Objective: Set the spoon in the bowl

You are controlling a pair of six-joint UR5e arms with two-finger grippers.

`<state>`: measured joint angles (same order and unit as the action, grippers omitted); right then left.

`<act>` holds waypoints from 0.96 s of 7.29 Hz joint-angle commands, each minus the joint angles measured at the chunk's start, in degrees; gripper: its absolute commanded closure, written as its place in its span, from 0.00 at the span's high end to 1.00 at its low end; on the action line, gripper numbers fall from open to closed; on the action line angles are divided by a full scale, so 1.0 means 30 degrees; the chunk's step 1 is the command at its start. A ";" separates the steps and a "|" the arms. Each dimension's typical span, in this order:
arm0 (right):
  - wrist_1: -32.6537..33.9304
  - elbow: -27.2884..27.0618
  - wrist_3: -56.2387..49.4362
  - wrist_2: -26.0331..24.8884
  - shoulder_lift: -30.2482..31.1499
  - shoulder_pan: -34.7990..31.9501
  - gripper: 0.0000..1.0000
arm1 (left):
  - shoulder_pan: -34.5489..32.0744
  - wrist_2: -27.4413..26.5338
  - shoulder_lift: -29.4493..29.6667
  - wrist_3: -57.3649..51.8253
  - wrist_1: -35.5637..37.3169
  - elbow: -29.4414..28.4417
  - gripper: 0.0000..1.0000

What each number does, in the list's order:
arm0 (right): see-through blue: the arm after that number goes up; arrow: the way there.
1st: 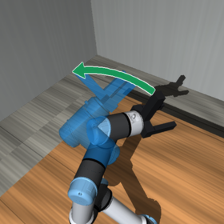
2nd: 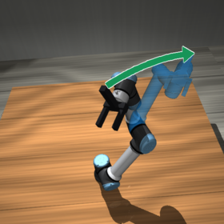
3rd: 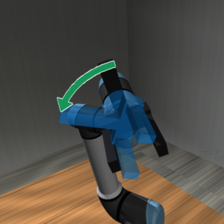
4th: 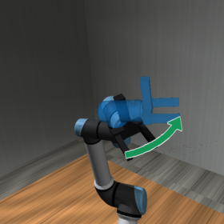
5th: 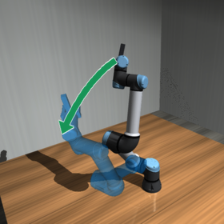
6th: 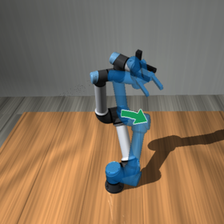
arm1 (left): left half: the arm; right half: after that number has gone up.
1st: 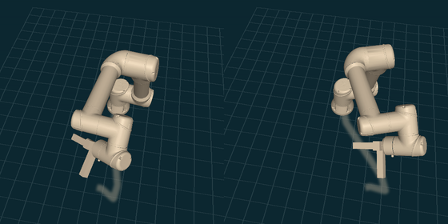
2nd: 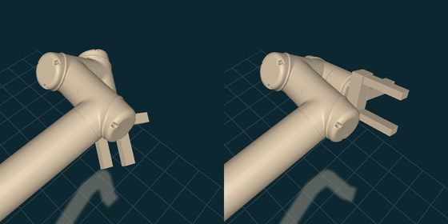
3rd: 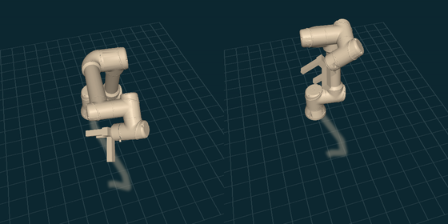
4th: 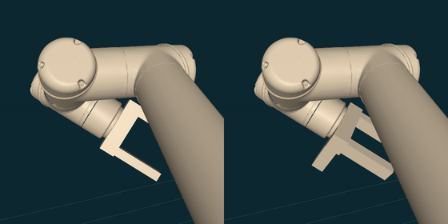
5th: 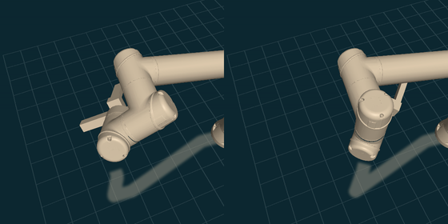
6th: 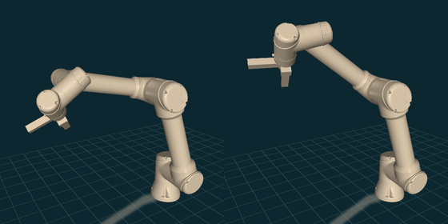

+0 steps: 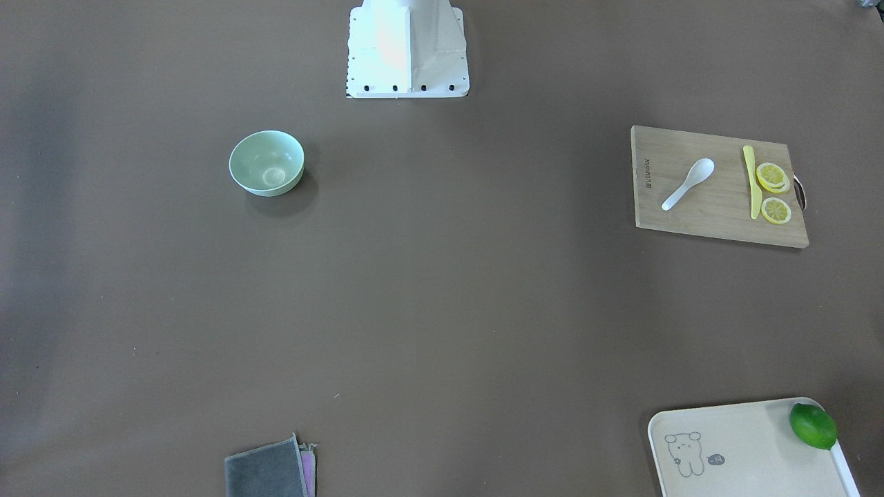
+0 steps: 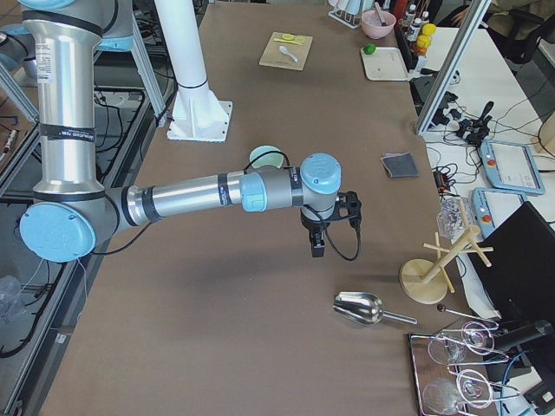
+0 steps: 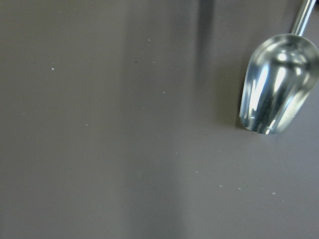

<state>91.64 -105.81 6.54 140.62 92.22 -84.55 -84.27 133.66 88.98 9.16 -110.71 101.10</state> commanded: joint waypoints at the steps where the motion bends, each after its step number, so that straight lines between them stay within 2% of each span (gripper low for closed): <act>1: -0.0486 -0.1784 0.2730 0.0531 0.0138 0.1603 1.00 | 0.2907 -0.0285 0.1360 0.0694 -0.0100 -0.0298 0.98; 2: -0.0777 -0.2516 0.3062 0.0355 0.0138 0.2132 1.00 | 0.4056 -0.2027 0.1567 0.0812 -0.0243 -0.0097 0.98; 3: -0.0925 -0.2988 0.3181 0.0469 0.0312 0.2833 1.00 | 0.4850 -0.2132 0.1599 0.0929 -0.0563 0.0079 0.98; 4: -0.1622 -0.3369 0.4632 0.0325 0.0371 0.3943 1.00 | 0.5177 -0.2133 0.1396 0.1075 -0.2249 0.0052 0.98; 5: -0.4181 -0.3344 0.8504 -0.0750 0.0372 0.5723 1.00 | 0.5268 -0.2075 0.1423 0.2701 -0.2846 -0.0007 0.98; 6: -0.7891 -0.3257 1.2836 -0.2356 0.0372 0.8177 1.00 | 0.6052 -0.1987 0.1510 0.3181 -0.2852 0.0022 0.98; 7: -0.8943 -0.3227 1.5141 -0.4112 0.0372 1.0232 1.00 | 0.6755 -0.1783 0.1511 0.3215 -0.2852 0.0225 0.98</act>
<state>72.14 -115.57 40.44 134.47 93.32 -62.04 -66.54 127.76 93.43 17.61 -118.79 101.29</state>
